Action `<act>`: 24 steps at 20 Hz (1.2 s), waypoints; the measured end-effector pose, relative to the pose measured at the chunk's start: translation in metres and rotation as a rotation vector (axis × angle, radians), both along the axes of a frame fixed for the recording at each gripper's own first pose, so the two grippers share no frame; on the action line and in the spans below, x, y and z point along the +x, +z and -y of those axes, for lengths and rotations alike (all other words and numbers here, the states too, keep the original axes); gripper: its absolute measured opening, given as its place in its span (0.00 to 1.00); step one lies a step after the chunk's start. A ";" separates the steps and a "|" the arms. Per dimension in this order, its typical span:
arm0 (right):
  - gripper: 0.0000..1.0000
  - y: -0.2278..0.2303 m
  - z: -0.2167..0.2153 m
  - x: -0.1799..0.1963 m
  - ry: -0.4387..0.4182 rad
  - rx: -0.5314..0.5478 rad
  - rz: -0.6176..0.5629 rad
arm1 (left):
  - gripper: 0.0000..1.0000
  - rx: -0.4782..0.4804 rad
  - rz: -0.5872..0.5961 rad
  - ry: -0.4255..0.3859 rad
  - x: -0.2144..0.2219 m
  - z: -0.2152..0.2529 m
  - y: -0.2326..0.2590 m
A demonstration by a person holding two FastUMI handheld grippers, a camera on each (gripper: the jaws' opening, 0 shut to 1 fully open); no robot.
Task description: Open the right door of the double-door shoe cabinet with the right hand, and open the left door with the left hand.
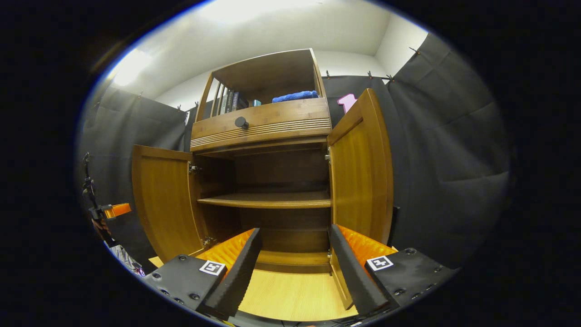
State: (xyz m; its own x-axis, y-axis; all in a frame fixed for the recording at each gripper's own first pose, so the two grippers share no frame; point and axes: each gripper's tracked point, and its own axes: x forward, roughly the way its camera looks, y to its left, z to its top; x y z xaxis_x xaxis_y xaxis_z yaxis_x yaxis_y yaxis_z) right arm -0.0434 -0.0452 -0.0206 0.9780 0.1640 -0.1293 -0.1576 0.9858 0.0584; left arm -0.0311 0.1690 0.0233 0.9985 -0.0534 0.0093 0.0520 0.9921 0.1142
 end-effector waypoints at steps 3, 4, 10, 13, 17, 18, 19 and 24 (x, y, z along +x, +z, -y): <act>0.98 0.000 -0.006 0.001 0.013 0.012 0.007 | 0.21 -0.036 0.004 -0.030 0.004 0.030 0.005; 0.98 0.001 -0.006 0.001 0.012 0.010 0.009 | 0.21 -0.042 0.005 -0.033 0.006 0.041 0.006; 0.98 -0.006 -0.009 0.003 0.013 0.001 0.003 | 0.17 -0.051 0.009 -0.048 0.032 0.098 0.006; 0.98 -0.011 -0.012 0.003 0.024 0.003 -0.008 | 0.17 -0.079 -0.007 -0.048 0.040 0.119 -0.004; 0.98 -0.008 -0.010 0.003 0.023 -0.005 0.001 | 0.28 -0.115 -0.006 -0.043 0.043 0.136 -0.008; 0.98 -0.008 -0.008 0.002 0.022 -0.004 0.000 | 0.39 -0.128 -0.007 -0.043 0.045 0.139 -0.009; 0.98 -0.008 -0.006 0.002 0.017 -0.003 0.002 | 0.46 -0.134 -0.005 -0.040 0.046 0.141 -0.009; 0.98 -0.004 -0.001 0.000 0.016 0.003 0.016 | 0.82 -0.076 0.000 -0.015 0.045 0.142 -0.009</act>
State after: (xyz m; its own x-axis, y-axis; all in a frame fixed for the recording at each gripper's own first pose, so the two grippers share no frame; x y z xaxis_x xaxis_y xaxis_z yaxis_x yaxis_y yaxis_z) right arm -0.0434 -0.0441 -0.0244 0.9772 0.1798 -0.1129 -0.1742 0.9830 0.0583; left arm 0.0144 0.0268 0.0146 0.9976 -0.0672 0.0135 0.0666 0.9970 0.0390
